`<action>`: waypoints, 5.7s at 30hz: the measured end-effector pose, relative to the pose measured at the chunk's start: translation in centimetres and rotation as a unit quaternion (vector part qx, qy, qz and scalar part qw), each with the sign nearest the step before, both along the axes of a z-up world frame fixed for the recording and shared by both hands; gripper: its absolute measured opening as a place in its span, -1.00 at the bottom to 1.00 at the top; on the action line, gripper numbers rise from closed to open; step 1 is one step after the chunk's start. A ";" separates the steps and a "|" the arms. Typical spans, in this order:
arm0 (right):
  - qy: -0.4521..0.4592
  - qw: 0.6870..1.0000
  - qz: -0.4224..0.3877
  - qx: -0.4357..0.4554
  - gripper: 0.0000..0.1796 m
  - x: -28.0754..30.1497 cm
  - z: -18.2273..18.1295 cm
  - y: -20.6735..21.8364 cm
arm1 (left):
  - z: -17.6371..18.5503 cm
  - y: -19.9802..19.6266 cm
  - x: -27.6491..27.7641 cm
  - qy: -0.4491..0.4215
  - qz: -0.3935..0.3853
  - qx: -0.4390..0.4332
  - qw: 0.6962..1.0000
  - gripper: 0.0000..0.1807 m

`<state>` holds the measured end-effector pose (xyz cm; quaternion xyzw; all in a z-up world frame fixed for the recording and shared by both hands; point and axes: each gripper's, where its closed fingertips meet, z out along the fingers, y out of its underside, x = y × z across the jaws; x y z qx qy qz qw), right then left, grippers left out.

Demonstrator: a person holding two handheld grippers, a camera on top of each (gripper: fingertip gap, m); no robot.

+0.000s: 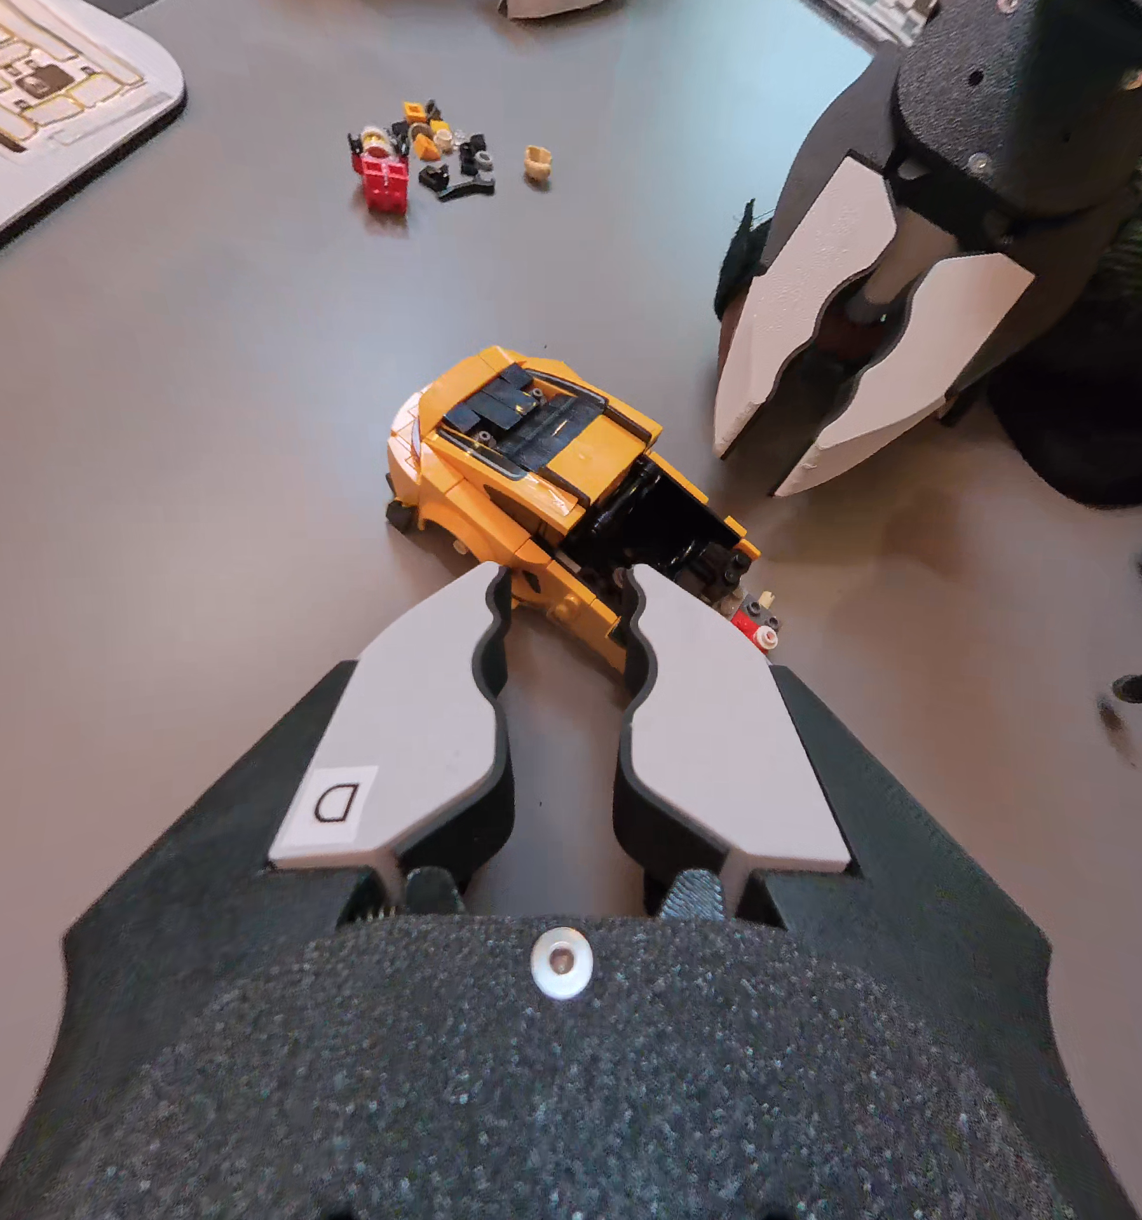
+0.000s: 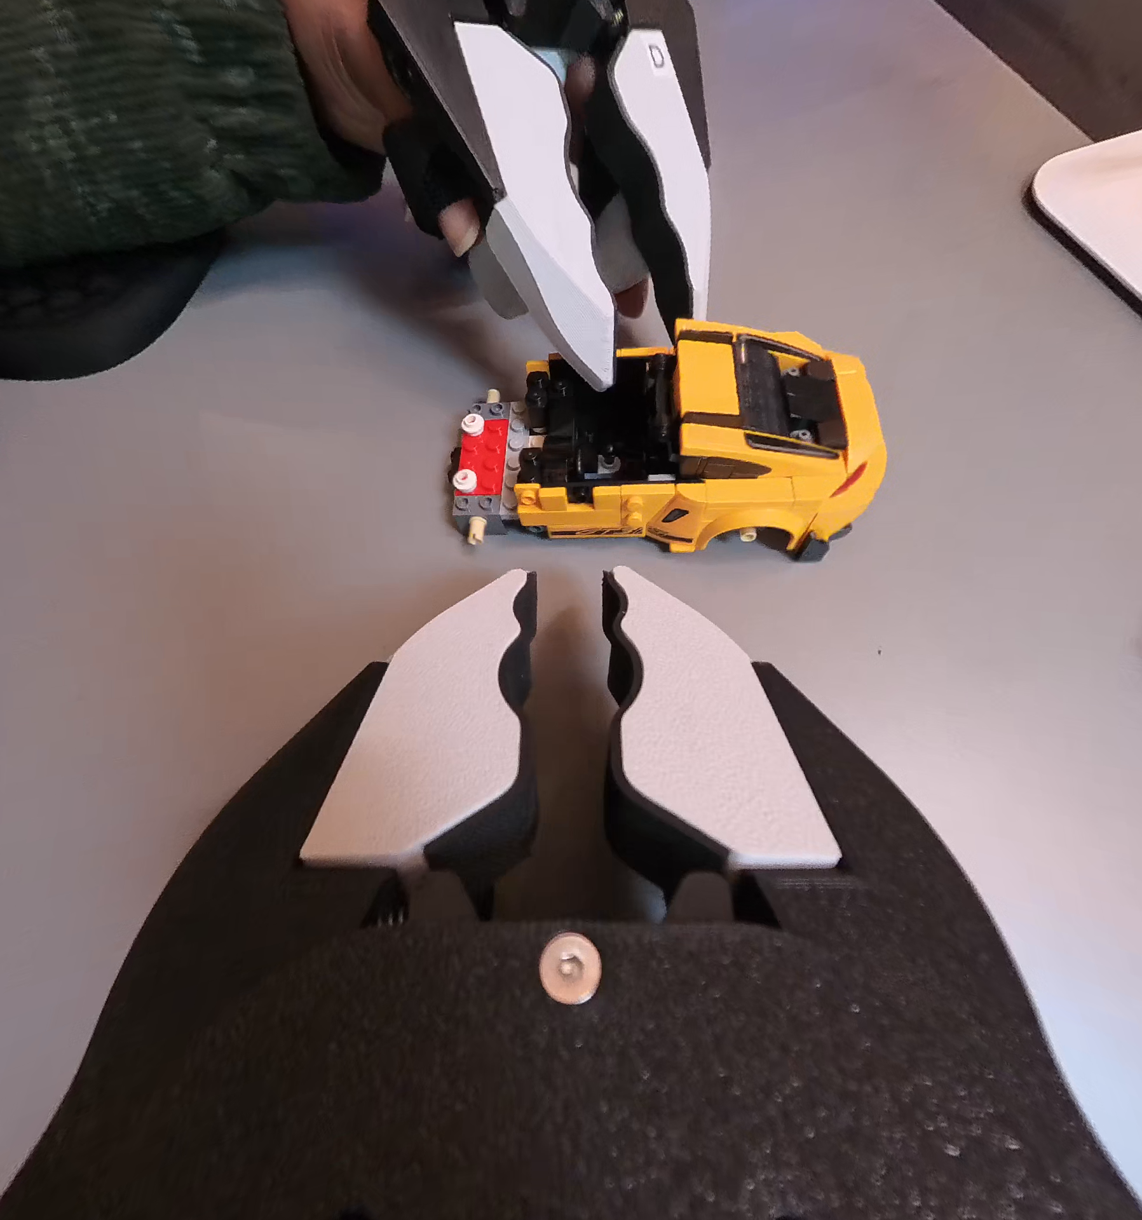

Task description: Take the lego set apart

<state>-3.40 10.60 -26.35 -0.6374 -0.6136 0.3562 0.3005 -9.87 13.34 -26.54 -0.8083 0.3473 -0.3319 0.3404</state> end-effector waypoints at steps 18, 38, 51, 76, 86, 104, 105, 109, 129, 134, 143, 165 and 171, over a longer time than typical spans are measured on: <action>0.025 0.999 0.013 0.038 -0.81 -1.4 0.6 -1.1 | 0.0 -0.1 0.2 0.055 0.028 0.018 0.998 -0.73; 0.014 0.999 -0.019 0.049 -0.90 -2.7 0.2 -0.8 | -0.4 0.3 0.1 0.095 0.084 0.016 0.992 -0.81; 0.025 0.998 -0.035 0.052 -0.89 -2.2 0.8 -0.2 | -0.2 -0.1 0.2 0.099 0.084 0.021 0.991 -0.76; -0.003 0.997 -0.045 0.058 -0.90 -2.8 0.4 -1.0 | -1.0 -0.1 0.2 0.140 0.146 -0.002 0.979 -0.86; -0.030 0.996 -0.070 0.054 -0.93 -3.1 0.3 -1.2 | -1.0 0.0 -0.1 0.151 0.160 0.000 0.976 -0.87; -0.016 0.996 -0.059 0.061 -1.00 -2.8 0.7 -0.7 | -0.3 -3.1 2.5 0.212 -0.068 0.137 0.965 -0.73; -0.016 0.997 -0.057 0.057 -0.99 -2.8 0.7 -0.7 | -0.3 -3.1 2.5 0.210 -0.069 0.138 0.965 -0.73; -0.022 0.997 -0.052 0.045 -0.92 -2.9 0.3 -0.8 | -0.4 -3.2 2.6 0.214 -0.074 0.141 0.964 -0.74; -0.029 0.998 0.010 0.048 -0.94 -2.8 0.1 -0.7 | -0.5 -3.5 2.8 0.206 -0.074 0.124 0.968 -0.76; -0.041 0.998 0.018 0.047 -1.00 -2.3 -0.3 -1.0 | -0.5 -3.3 2.5 0.205 -0.067 0.122 0.969 -0.76; -0.016 1.000 -0.012 0.022 -0.93 -2.6 0.6 -0.7 | -0.5 -3.5 2.8 0.197 -0.062 0.118 0.971 -0.77; -0.024 0.917 -0.143 -0.372 -0.92 -0.8 0.1 -1.7 | -0.4 -4.6 5.0 0.188 -0.014 0.090 0.978 -0.77; -0.022 0.916 -0.144 -0.374 -0.97 -0.8 0.1 -1.5 | -0.4 -4.6 4.9 0.186 -0.011 0.084 0.979 -0.78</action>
